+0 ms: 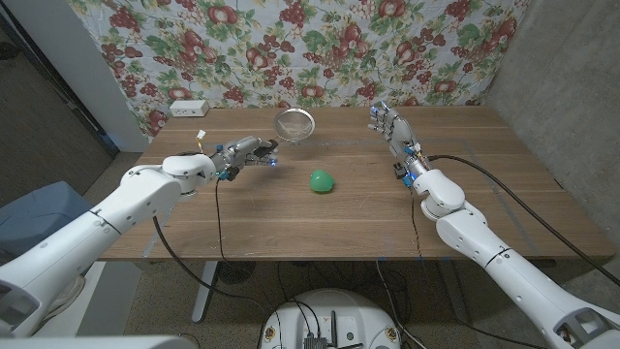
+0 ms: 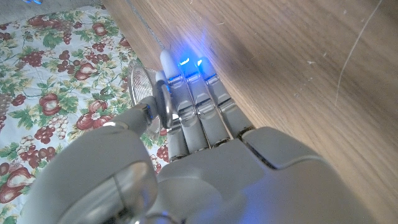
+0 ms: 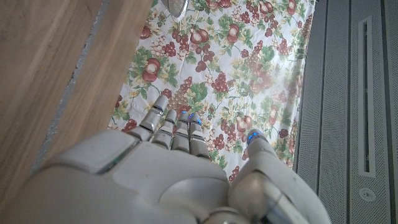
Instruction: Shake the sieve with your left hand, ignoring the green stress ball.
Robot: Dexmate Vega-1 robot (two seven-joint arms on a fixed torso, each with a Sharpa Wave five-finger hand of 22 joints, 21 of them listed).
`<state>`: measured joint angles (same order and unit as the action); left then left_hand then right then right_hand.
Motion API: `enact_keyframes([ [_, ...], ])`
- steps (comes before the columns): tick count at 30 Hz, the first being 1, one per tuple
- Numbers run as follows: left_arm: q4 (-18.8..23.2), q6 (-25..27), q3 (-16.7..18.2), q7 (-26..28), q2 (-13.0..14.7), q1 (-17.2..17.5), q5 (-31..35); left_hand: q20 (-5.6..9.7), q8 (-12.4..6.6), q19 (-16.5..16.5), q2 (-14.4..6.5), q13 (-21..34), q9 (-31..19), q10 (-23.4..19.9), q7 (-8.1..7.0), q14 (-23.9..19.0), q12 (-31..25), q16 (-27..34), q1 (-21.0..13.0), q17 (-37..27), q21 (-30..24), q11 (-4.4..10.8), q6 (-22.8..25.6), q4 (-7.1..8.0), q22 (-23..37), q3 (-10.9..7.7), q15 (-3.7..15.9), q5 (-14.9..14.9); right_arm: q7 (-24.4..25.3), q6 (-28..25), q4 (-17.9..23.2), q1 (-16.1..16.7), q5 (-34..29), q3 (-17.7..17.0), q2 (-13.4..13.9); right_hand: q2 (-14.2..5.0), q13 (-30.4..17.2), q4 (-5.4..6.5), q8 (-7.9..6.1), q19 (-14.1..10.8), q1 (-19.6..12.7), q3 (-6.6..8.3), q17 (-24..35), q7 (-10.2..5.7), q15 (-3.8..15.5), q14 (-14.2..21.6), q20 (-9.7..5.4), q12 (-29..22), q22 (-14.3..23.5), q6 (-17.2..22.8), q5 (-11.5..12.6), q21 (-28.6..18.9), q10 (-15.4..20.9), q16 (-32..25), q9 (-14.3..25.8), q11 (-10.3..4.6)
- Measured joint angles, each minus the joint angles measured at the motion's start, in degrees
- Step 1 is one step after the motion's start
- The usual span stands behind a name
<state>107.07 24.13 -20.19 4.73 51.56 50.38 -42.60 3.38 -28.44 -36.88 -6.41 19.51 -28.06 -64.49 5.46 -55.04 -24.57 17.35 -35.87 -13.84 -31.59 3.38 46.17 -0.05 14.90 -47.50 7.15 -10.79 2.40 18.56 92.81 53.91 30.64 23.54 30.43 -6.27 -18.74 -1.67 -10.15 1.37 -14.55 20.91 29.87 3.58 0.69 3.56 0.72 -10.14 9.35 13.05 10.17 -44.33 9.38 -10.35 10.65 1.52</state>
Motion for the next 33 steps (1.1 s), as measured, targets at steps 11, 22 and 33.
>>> enact_keyframes([
  [11, -0.30, -3.76, -0.14, 0.48, -0.05, 0.76, 2.68, 0.02, -0.62, 1.05, -1.17, 0.89, -0.94, -1.92, -0.81, -0.30, 0.00, -0.83, -1.80, 0.28, -0.23, 1.74, -0.75, 0.60, -0.28, 0.52, 0.77, 0.15, -1.30, 1.14, -2.19, -0.14, 2.23, -0.13, -1.26, 0.00, 0.85, -0.40, 0.00, 0.18, 0.00, -0.11, -1.44, 0.20, -0.70, -0.71, 0.63, 0.00, 0.00, -0.81, 0.00, 0.49, -0.41, 0.00, 0.01, 0.21],
  [22, -4.82, -17.47, -1.43, -3.73, -1.38, 1.25, 9.90, -0.09, -1.27, 2.22, -1.16, 2.06, -2.15, -1.19, -2.79, 0.96, 0.00, -1.77, -1.83, 0.76, -0.66, 2.48, -1.29, 1.69, -0.30, 1.31, 0.71, -0.29, -1.60, 1.97, -2.72, -0.07, 2.71, -0.19, -1.63, 0.01, 1.45, -0.45, 0.00, -0.65, 0.00, -0.07, -2.32, 0.20, -0.91, -0.49, 0.62, 0.00, 0.00, -0.81, 0.00, 1.31, -0.71, 0.00, -0.26, 0.52],
  [33, -10.60, -31.61, -2.37, -9.91, -3.31, 0.30, 14.44, -0.31, -2.30, 4.01, -1.76, 3.40, -3.49, -0.38, -3.77, 2.44, 0.44, -2.60, -1.23, 0.93, -0.66, 3.28, -2.25, 3.15, -0.54, 2.29, 0.02, -1.03, -1.66, 2.66, -2.95, 0.30, 3.04, -0.39, -1.90, 0.68, 1.99, -0.64, 0.00, -1.27, 0.67, 0.13, -3.30, 0.50, -1.22, -0.80, -0.01, -0.26, 0.01, -1.11, 0.00, 1.77, -0.70, 0.00, -0.25, 0.52],
])
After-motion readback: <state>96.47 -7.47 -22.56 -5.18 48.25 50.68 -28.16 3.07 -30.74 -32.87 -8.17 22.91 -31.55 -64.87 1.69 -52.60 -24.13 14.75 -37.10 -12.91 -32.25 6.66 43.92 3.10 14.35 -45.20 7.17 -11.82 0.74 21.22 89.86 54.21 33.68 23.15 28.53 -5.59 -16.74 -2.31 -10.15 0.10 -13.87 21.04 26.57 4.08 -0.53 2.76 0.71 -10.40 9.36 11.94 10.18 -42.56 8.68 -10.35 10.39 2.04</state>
